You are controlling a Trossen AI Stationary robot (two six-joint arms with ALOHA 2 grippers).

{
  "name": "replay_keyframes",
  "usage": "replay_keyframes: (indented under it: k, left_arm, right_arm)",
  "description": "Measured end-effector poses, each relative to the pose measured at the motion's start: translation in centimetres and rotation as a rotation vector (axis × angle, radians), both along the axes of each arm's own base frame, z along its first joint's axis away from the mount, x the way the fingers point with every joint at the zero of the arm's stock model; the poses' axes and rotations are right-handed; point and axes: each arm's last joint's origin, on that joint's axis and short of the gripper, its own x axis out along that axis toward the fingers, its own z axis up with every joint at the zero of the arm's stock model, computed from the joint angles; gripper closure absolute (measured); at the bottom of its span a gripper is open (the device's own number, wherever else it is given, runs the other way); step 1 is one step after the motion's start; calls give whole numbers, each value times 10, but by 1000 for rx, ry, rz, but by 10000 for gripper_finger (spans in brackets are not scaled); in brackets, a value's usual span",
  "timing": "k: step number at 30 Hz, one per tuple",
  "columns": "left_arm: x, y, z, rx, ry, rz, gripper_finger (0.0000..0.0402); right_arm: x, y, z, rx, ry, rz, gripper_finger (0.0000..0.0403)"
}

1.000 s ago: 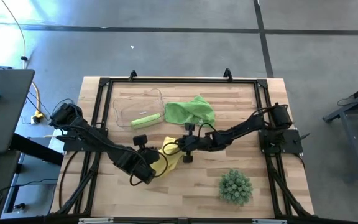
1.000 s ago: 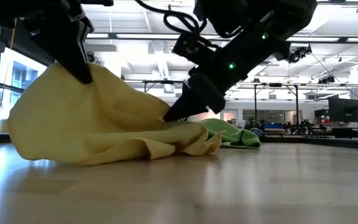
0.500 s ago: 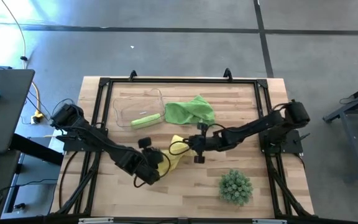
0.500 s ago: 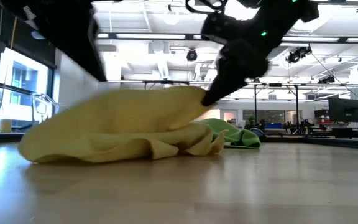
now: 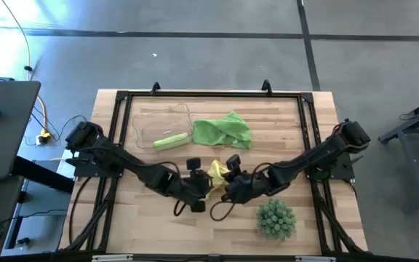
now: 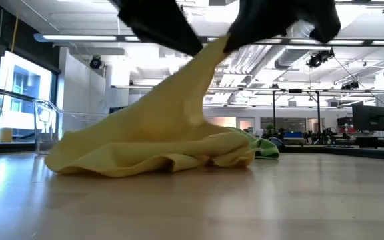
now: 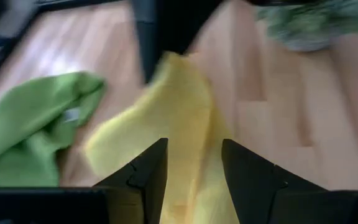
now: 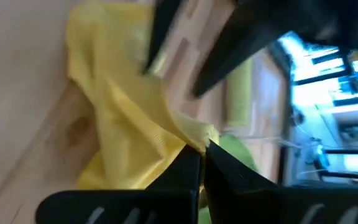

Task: Roll microfiber towels into tight, uniform cylinder then place into a basket
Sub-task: Fold the yellow towel

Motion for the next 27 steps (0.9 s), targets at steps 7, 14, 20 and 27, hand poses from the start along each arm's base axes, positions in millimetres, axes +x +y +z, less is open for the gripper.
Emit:
replay_keyframes:
  k: [7, 14, 20, 27]
  left_arm:
    - [8, -2, 5, -72, -30, -210, 261]
    - [7, -3, 5, -118, -20, -224, 261]
    - [5, -10, 5, -104, -39, -179, 261]
    - [9, -16, 21, 46, -113, -129, 261]
  right_arm:
    - [-2, 1, 9, -101, 35, -4, 403]
    - [-6, 5, 11, -288, 43, 11, 403]
    - [-16, 18, 12, -347, 67, 72, 403]
    - [-27, 33, 9, -305, 90, 130, 403]
